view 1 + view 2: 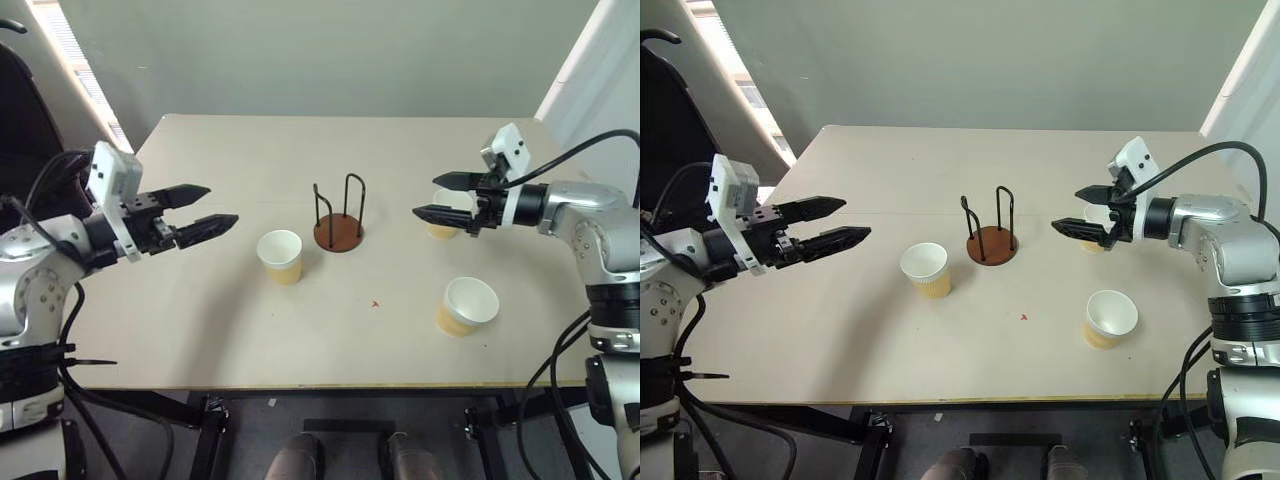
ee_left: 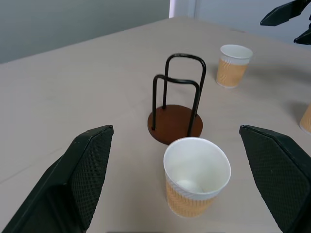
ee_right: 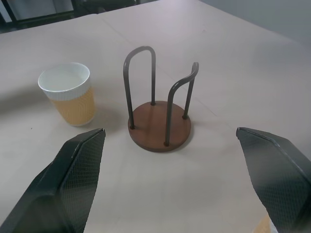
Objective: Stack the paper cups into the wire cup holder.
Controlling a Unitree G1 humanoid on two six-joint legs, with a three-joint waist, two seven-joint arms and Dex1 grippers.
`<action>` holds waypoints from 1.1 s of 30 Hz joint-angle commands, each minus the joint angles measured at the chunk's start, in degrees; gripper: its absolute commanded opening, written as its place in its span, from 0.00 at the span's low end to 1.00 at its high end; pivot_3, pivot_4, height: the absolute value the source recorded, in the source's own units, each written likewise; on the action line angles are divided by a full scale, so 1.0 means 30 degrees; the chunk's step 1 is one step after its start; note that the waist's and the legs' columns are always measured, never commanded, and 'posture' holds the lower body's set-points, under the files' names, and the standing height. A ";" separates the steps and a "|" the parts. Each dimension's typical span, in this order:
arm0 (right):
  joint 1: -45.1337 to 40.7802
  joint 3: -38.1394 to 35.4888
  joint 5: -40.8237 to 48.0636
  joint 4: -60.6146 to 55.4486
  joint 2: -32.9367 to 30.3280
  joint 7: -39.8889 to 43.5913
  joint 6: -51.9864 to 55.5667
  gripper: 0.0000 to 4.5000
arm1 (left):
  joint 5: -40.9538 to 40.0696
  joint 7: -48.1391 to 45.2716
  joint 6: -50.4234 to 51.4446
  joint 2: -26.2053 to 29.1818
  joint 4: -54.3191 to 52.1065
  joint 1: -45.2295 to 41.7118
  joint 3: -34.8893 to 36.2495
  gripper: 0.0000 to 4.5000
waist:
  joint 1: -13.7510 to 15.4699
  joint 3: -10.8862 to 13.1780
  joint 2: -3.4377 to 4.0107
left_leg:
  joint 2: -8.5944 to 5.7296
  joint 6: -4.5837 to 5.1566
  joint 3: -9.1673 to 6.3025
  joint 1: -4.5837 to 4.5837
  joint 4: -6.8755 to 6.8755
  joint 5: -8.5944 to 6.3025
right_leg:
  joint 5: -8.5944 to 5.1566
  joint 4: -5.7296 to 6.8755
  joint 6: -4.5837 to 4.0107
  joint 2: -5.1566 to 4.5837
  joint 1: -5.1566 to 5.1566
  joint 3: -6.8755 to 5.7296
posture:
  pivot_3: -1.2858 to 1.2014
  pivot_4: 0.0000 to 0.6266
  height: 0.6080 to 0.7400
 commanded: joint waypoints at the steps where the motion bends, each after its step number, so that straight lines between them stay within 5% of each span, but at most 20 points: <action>1: -0.0500 -0.0478 0.0118 -0.0954 -0.0114 -0.0310 -0.0044 0.99 | -0.0102 0.0000 -0.0210 0.0422 -0.0015 -0.0731 0.0258 1.00 | -0.0003 0.0000 0.0000 | 0.0000 -0.0001 0.0001 0.0007 0.0000 0.0000 | -0.0002 0.0005 -0.0002 0.0000 0.0002 0.0000 | 0.52 0.24 1.00; 20: -0.0451 -0.0195 0.0435 -0.1530 0.1298 -0.2539 0.1430 0.99 | 0.3566 0.1382 -0.2822 -0.1058 0.4675 -0.4245 -0.3037 1.00 | -0.0043 -0.0001 -0.0002 | 0.0001 -0.0005 0.0002 0.0016 0.0001 0.0025 | 0.0029 0.0010 0.0023 0.0002 0.0002 0.0008 | 0.52 0.24 1.00; 33: -0.0174 -0.0664 0.0601 -0.2974 0.0529 -0.2118 0.2101 0.99 | 0.2881 -0.0542 -0.0419 -0.2904 0.4017 -0.6192 -0.5286 1.00 | 0.0063 0.0002 -0.0007 | -0.0005 0.0011 -0.0003 -0.0046 0.0007 0.0026 | 0.0108 -0.0013 0.0156 -0.0007 -0.0019 -0.0017 | 0.52 0.24 1.00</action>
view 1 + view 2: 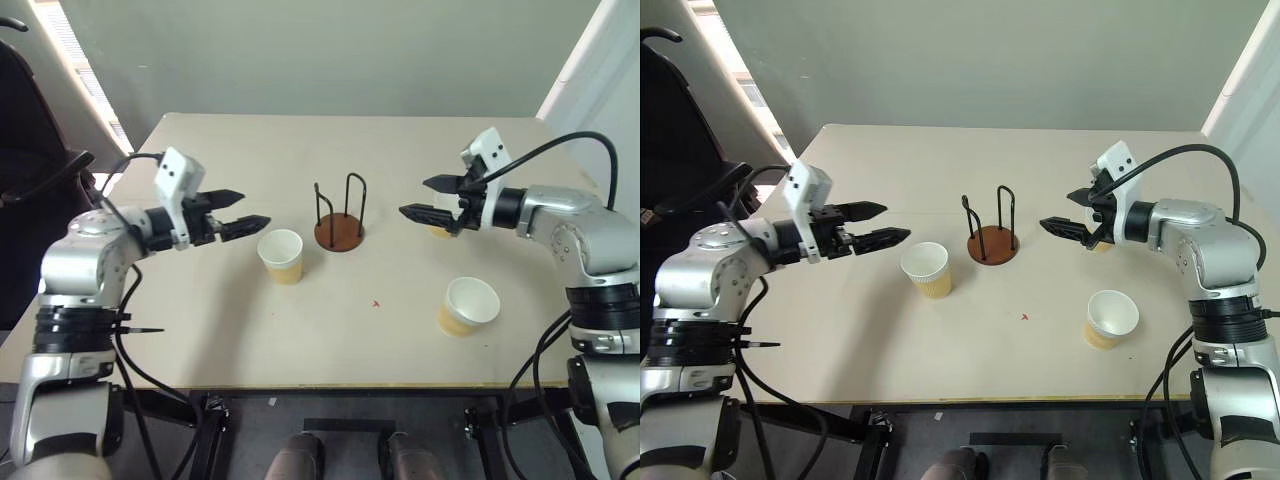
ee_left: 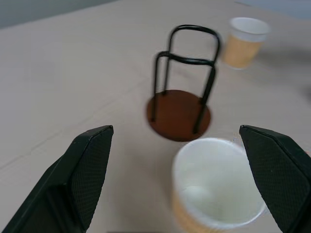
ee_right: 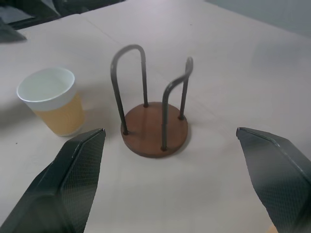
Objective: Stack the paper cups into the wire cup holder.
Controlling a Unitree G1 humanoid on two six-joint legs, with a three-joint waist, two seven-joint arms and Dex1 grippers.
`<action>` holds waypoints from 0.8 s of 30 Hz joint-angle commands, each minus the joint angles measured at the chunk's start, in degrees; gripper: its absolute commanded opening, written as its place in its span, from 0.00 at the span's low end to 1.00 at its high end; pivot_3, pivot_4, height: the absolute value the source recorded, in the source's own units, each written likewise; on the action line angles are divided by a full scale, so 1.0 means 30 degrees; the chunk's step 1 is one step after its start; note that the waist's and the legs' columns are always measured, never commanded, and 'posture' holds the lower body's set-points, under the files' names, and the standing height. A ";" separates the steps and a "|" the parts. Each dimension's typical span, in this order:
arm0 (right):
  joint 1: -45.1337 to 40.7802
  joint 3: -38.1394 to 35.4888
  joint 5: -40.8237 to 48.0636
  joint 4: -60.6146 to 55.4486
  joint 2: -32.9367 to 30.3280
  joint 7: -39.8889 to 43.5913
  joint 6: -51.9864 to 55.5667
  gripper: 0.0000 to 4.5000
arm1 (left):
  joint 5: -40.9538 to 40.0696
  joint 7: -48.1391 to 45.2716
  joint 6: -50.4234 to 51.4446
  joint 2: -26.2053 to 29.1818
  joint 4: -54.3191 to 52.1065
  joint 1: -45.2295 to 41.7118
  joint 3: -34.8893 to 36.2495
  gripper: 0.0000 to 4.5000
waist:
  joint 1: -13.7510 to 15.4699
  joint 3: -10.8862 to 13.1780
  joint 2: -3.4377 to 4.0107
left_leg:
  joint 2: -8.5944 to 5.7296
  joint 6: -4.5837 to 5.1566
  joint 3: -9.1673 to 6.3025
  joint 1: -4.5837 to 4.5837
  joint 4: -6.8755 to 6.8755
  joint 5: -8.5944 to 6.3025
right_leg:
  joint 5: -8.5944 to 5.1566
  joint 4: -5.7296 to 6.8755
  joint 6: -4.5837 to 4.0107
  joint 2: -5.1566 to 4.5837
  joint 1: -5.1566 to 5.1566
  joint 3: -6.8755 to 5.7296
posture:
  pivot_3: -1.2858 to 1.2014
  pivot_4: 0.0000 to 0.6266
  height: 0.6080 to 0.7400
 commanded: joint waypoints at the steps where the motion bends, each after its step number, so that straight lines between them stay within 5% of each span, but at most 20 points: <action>1: -0.0099 -0.0908 0.0835 -0.1667 -0.0753 0.0379 0.0527 0.99 | -0.0191 -0.0186 0.0619 -0.0620 -0.0502 -0.1590 -0.0557 1.00 | 0.0020 0.0000 0.0000 | 0.0000 0.0000 0.0002 0.0001 0.0001 0.0000 | 0.0001 -0.0001 0.0002 -0.0001 0.0002 0.0000 | 0.52 0.24 1.00; 24: 0.1720 -0.2573 0.3365 -0.5033 -0.2766 -0.0017 0.2599 0.99 | 0.3592 0.1226 0.0146 -0.4741 0.2347 -0.4615 -0.3960 1.00 | 0.0032 0.0004 -0.0008 | -0.0007 0.0060 0.0040 0.0002 0.0026 0.0058 | 0.0052 -0.0014 0.0096 -0.0023 0.0029 0.0013 | 0.52 0.24 1.00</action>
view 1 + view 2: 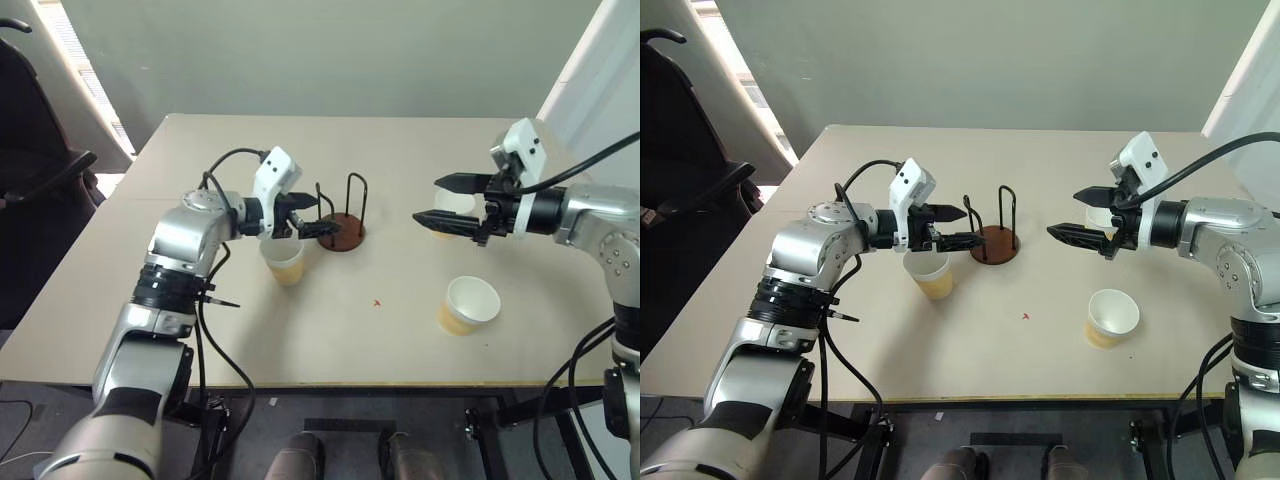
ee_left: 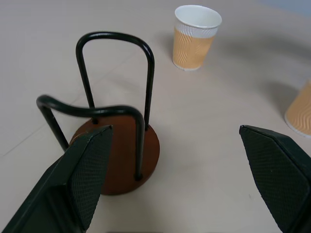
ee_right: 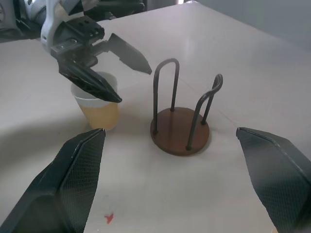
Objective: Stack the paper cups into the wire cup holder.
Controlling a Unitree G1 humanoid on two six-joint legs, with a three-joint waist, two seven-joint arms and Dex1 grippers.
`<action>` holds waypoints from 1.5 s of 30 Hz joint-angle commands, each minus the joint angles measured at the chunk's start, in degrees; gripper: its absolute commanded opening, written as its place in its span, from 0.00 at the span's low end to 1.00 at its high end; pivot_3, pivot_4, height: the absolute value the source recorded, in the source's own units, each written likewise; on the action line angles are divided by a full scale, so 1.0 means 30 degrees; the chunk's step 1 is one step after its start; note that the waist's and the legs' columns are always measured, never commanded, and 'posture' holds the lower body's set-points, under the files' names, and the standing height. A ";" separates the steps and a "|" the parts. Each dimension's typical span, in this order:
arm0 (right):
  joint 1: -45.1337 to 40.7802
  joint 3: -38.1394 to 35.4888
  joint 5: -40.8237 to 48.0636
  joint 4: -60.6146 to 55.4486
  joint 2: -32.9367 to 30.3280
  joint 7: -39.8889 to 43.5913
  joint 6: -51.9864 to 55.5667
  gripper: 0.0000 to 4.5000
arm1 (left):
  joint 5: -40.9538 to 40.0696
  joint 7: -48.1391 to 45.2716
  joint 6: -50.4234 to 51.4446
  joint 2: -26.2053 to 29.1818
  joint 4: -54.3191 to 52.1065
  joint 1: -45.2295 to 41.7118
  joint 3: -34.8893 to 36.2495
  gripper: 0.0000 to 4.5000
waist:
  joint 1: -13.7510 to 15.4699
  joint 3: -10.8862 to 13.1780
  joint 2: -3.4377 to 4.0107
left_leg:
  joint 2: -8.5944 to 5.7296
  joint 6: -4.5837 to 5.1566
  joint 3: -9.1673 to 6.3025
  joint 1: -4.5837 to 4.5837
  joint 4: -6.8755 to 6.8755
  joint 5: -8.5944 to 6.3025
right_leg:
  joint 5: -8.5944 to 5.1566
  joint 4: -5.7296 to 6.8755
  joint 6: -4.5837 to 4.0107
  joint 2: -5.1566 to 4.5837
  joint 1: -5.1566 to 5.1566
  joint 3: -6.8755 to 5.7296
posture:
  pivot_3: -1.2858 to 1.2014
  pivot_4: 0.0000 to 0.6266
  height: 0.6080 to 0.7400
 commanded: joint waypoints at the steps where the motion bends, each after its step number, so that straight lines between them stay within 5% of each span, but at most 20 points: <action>1: -0.0038 -0.0862 0.0322 -0.0633 -0.0441 -0.0190 -0.0151 0.99 | 0.0571 0.0408 -0.0286 -0.0111 -0.0024 -0.0557 0.0040 1.00 | -0.0002 0.0000 0.0000 | 0.0000 0.0001 0.0005 0.0001 0.0000 0.0001 | 0.0001 -0.0001 0.0002 0.0000 0.0000 0.0002 | 0.52 0.24 1.00; 24: 0.0449 -0.0898 0.0560 -0.1105 -0.0846 -0.0415 -0.0248 0.99 | 0.3162 0.2833 -0.3618 -0.3977 0.6216 -0.2746 -0.0147 1.00 | 0.0118 0.0004 -0.0006 | -0.0014 0.0051 0.0032 -0.0023 0.0055 0.0023 | 0.0022 -0.0011 0.0060 -0.0015 0.0019 0.0009 | 0.52 0.24 1.00; 28: 0.0592 -0.0978 0.0677 -0.1285 -0.0923 -0.0526 -0.0190 1.00 | 0.3496 0.3011 -0.4671 -0.4431 0.7063 -0.2920 -0.0195 0.80 | 0.0125 0.0004 -0.0007 | -0.0014 0.0056 0.0040 -0.0025 0.0061 0.0024 | 0.0017 -0.0015 0.0075 -0.0015 0.0019 0.0013 | 0.52 0.24 1.00; 37: 0.1083 -0.1059 0.0816 -0.1553 -0.1398 -0.0643 -0.0183 1.00 | 0.3144 0.2096 -0.5560 -0.4476 0.6730 -0.2770 0.0180 0.05 | 0.0139 0.0005 -0.0007 | -0.0016 0.0079 0.0047 -0.0067 0.0121 0.0023 | 0.0014 -0.0020 0.0107 -0.0013 0.0014 0.0017 | 0.52 0.24 1.00; 45: 0.1462 -0.1597 0.1255 -0.1970 -0.2340 -0.0414 0.0139 1.00 | 0.1844 -0.1509 -0.4292 -0.3553 0.2296 -0.0854 -0.0261 0.00 | 0.0157 0.0004 -0.0007 | -0.0018 0.0108 0.0046 -0.0121 0.0211 0.0008 | 0.0014 -0.0026 0.0138 -0.0009 0.0003 0.0017 | 0.52 0.24 1.00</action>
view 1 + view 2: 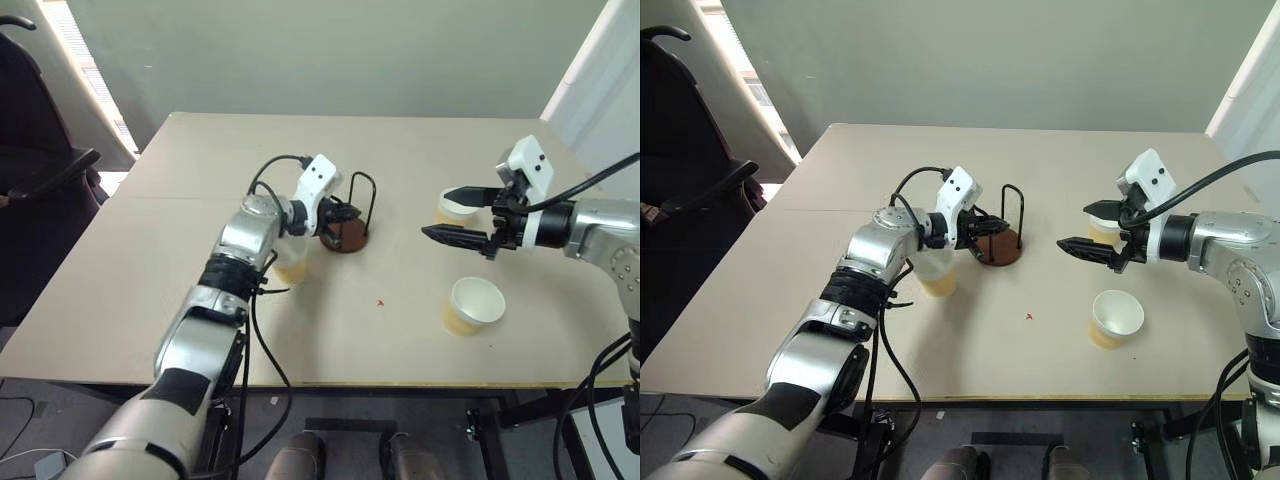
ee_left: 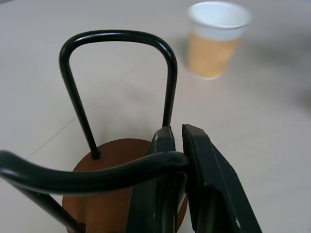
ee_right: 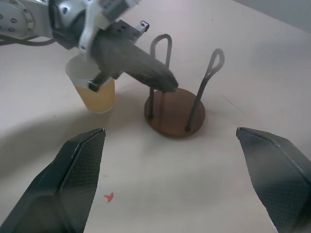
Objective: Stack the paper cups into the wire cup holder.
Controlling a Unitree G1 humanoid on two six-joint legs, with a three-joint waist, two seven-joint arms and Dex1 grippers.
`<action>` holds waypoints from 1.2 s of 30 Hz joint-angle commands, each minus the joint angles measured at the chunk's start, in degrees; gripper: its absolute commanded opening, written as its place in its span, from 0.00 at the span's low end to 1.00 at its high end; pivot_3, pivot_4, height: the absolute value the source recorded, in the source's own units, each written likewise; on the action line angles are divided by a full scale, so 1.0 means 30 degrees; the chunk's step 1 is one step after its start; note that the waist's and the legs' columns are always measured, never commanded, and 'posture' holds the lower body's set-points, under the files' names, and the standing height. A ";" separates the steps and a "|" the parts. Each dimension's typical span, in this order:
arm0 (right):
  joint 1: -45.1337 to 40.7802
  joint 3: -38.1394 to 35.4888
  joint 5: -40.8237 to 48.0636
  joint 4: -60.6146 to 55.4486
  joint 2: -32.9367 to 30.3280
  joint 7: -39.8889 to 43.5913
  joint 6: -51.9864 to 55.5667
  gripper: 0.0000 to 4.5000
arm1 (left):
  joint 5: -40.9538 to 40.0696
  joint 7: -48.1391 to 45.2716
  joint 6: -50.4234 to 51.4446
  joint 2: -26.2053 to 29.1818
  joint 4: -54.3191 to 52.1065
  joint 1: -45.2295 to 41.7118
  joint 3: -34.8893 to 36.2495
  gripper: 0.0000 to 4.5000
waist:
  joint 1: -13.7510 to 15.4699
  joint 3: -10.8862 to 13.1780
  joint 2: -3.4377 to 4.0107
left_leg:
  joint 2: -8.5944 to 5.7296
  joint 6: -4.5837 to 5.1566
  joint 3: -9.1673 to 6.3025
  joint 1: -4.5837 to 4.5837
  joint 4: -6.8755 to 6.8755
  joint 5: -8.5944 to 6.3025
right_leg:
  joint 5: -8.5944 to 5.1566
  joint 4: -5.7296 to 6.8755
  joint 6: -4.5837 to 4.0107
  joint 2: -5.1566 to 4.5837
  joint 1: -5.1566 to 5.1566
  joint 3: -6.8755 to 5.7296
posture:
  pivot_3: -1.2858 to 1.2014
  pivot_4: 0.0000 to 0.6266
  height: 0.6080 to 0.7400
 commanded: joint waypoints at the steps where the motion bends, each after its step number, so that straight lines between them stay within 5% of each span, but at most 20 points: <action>1: 0.0144 -0.1541 0.0598 -0.0870 -0.1048 0.0256 0.0283 1.00 | -0.1170 -0.2152 0.0820 0.0564 -0.3386 0.0718 -0.0103 0.00 | 0.0039 0.0000 0.0000 | -0.0001 0.0005 0.0001 -0.0007 0.0005 -0.0003 | -0.0002 -0.0004 0.0002 0.0000 -0.0002 -0.0001 | 0.52 0.24 1.00; 10: 0.1897 -0.4173 0.3352 -0.2415 -0.4098 0.2146 0.2016 1.00 | -0.2954 -0.5661 0.3406 0.1721 -0.8298 0.2952 -0.1656 0.00 | 0.0145 0.0000 0.0000 | -0.0014 0.0019 0.0007 -0.0010 0.0020 -0.0020 | -0.0018 0.0003 0.0022 -0.0013 0.0014 0.0012 | 0.52 0.24 1.00; 27: 0.2355 -0.3924 0.4084 -0.2866 -0.4637 0.1430 0.1606 1.00 | -0.0823 -0.5540 -0.0035 0.0167 -0.4451 0.2481 -0.3239 0.00 | 0.0111 -0.0004 0.0006 | -0.0037 0.0211 0.0008 0.0014 0.0047 -0.0060 | 0.0039 -0.0009 0.0115 -0.0028 0.0056 0.0044 | 0.52 0.24 1.00; 36: 0.2227 -0.3426 0.3949 -0.2687 -0.4640 0.1529 0.1225 1.00 | 0.0503 -0.6769 -0.1914 0.2097 -0.5837 0.2832 -0.3965 0.65 | 0.0106 -0.0004 0.0006 | -0.0039 0.0182 0.0010 0.0002 0.0042 -0.0047 | 0.0014 -0.0053 0.0144 -0.0025 0.0057 0.0045 | 0.52 0.24 1.00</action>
